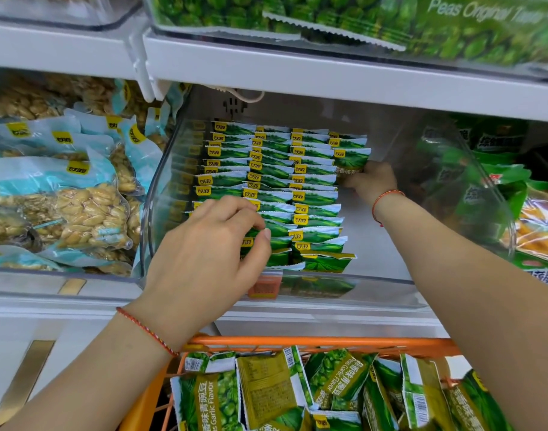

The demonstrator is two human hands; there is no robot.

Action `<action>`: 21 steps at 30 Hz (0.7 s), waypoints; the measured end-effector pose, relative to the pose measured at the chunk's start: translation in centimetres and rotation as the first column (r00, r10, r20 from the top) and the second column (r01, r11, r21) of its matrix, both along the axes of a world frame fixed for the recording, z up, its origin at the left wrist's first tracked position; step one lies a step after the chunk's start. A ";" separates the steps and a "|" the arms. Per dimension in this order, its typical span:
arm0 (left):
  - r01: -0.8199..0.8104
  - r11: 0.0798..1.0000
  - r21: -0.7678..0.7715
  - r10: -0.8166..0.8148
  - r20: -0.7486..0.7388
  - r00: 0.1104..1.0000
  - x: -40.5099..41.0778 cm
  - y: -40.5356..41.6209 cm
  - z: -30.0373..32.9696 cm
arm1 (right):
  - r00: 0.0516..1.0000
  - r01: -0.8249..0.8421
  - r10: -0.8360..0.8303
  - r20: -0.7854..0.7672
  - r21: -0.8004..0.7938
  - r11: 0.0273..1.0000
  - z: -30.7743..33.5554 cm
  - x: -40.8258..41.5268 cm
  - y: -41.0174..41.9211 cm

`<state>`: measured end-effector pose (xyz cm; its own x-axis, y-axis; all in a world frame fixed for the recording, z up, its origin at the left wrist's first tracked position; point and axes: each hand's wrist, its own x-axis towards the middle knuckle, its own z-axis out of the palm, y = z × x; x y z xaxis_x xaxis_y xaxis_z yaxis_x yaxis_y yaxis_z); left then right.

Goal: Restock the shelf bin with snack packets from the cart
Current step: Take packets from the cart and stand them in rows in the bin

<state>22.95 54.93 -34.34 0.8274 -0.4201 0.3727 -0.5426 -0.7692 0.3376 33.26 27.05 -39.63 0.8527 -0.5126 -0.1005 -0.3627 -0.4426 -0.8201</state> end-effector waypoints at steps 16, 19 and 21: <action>-0.015 1.000 0.008 0.015 -0.048 0.999 -0.2 -0.1 0.4 | 0.994 -0.055 0.014 -0.104 -0.396 0.917 -0.5 0.2 0.7; -0.015 1.000 0.010 0.016 -0.044 0.999 -0.2 -0.1 0.5 | 0.984 -0.122 0.055 -0.171 -0.414 0.902 -0.2 0.1 1.0; -0.013 1.000 0.009 0.013 -0.043 0.999 -0.1 -0.1 0.4 | 0.974 -0.160 0.075 -0.214 -0.415 0.896 0.0 0.0 0.9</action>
<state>22.81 54.85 -33.90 0.8479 -0.4123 0.3332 -0.5178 -0.7789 0.3538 33.27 27.99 -39.63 0.8963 -0.4395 -0.0589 -0.4144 -0.7831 -0.4638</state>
